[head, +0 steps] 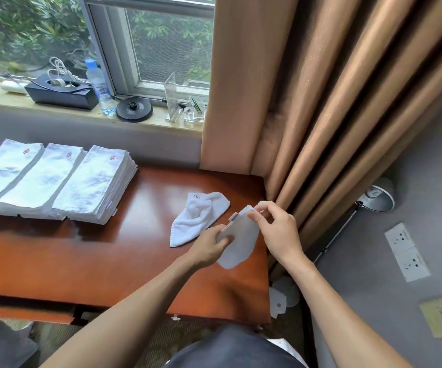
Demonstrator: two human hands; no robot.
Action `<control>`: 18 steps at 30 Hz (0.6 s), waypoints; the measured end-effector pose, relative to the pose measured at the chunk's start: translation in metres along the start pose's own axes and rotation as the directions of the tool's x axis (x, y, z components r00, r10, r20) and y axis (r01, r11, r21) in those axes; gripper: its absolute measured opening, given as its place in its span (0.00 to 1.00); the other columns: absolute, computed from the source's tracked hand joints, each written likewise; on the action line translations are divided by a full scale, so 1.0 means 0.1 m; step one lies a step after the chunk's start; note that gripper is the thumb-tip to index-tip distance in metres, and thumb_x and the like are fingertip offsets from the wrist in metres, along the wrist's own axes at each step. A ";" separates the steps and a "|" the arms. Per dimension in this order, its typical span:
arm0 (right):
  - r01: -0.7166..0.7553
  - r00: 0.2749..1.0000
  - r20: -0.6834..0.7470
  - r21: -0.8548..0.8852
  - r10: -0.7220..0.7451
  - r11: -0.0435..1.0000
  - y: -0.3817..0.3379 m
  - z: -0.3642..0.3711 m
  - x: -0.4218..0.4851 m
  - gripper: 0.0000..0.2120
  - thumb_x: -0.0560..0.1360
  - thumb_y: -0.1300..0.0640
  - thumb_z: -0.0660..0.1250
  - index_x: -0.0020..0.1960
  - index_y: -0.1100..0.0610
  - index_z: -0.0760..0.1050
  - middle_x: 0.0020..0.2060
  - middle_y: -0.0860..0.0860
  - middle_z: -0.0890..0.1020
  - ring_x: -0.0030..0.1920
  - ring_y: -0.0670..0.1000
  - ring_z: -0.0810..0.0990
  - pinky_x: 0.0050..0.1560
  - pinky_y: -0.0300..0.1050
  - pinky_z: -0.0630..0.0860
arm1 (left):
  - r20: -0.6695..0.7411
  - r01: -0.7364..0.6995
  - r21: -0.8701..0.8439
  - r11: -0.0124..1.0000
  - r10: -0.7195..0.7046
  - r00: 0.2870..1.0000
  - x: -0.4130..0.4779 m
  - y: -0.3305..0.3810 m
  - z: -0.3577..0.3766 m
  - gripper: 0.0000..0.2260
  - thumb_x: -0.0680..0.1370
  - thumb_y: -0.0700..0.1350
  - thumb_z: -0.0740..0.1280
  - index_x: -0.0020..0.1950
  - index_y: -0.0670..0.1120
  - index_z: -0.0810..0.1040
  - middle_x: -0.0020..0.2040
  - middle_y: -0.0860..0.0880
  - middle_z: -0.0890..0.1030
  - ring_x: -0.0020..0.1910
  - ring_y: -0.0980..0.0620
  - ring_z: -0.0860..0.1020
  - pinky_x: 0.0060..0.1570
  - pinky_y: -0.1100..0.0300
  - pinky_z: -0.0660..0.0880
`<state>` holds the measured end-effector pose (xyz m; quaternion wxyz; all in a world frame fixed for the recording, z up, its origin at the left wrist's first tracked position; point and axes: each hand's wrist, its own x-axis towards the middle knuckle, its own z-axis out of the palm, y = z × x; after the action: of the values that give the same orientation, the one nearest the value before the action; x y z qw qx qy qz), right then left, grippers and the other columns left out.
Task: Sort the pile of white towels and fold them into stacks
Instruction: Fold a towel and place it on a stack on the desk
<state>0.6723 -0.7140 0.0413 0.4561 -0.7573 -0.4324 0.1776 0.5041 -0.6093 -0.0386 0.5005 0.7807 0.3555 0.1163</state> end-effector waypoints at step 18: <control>0.118 0.939 0.337 -0.151 -0.061 0.982 0.20 0.09 -0.11 0.25 0.75 0.64 0.72 0.70 0.51 0.77 0.68 0.44 0.77 0.72 0.49 0.71 0.77 0.54 0.64 | 0.133 -0.247 0.454 0.856 0.210 0.969 0.17 0.60 -0.06 0.05 0.83 0.46 0.63 0.53 0.50 0.79 0.43 0.56 0.78 0.42 0.51 0.76 0.34 0.58 0.62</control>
<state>0.6699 -0.7226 0.0189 0.3188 -0.7321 -0.5502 0.2442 0.5389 -0.6082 0.0131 0.2940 0.9187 0.2579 0.0552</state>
